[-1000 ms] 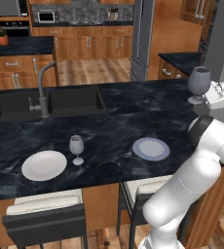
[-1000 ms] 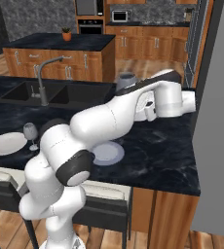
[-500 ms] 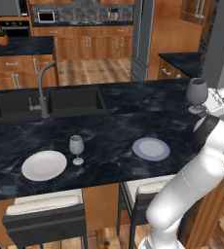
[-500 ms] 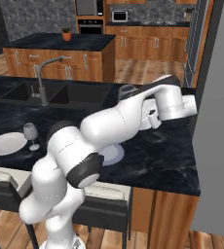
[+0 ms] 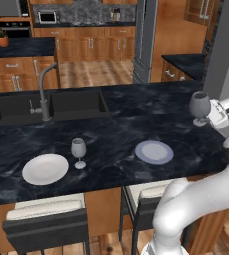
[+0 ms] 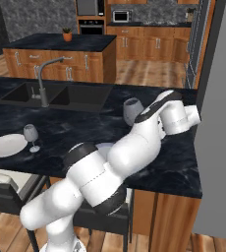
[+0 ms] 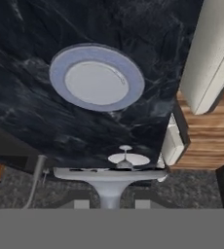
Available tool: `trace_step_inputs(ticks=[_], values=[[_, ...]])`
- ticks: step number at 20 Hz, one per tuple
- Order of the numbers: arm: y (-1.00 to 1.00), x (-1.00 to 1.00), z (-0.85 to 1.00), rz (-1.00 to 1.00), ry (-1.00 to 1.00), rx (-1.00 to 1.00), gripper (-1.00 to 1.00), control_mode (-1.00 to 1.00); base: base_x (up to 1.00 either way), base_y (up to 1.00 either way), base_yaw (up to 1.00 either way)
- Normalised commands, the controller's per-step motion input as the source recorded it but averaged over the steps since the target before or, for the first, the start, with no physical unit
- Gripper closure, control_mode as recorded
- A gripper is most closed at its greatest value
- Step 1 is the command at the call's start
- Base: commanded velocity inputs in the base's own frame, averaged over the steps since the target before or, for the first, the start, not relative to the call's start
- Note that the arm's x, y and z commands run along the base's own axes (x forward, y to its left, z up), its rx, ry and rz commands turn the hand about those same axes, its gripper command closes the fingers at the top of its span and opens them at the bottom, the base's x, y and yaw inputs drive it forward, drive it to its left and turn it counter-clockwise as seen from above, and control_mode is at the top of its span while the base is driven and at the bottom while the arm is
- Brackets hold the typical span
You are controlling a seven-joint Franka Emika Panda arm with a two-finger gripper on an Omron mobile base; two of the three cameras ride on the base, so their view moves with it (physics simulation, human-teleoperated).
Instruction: Retrieve the wine glasses from the counter and place one next to each plate.
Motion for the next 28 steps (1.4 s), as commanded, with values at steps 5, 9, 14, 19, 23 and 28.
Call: trace_step_inputs(ticks=[5,9,14,19,23,28], values=[[0.0,0.0,-0.4,-0.05,0.0,-0.04,1.0,-1.0,0.0,0.0,0.0],[0.0,0.0,-0.41,-0.05,0.0,-0.03,1.0,-1.0,0.0,0.0,0.0],[0.0,0.0,-0.38,0.0,0.0,0.0,1.0,-1.0,0.0,0.0,0.0],[0.0,0.0,-0.47,0.0,0.0,0.0,1.0,-1.0,0.0,0.0,0.0],[0.0,0.04,-0.51,0.0,0.0,0.0,1.0,-1.0,0.0,0.0,0.0],[0.0,0.19,-0.51,0.0,0.0,0.0,1.0,-1.0,0.0,0.0,0.0]])
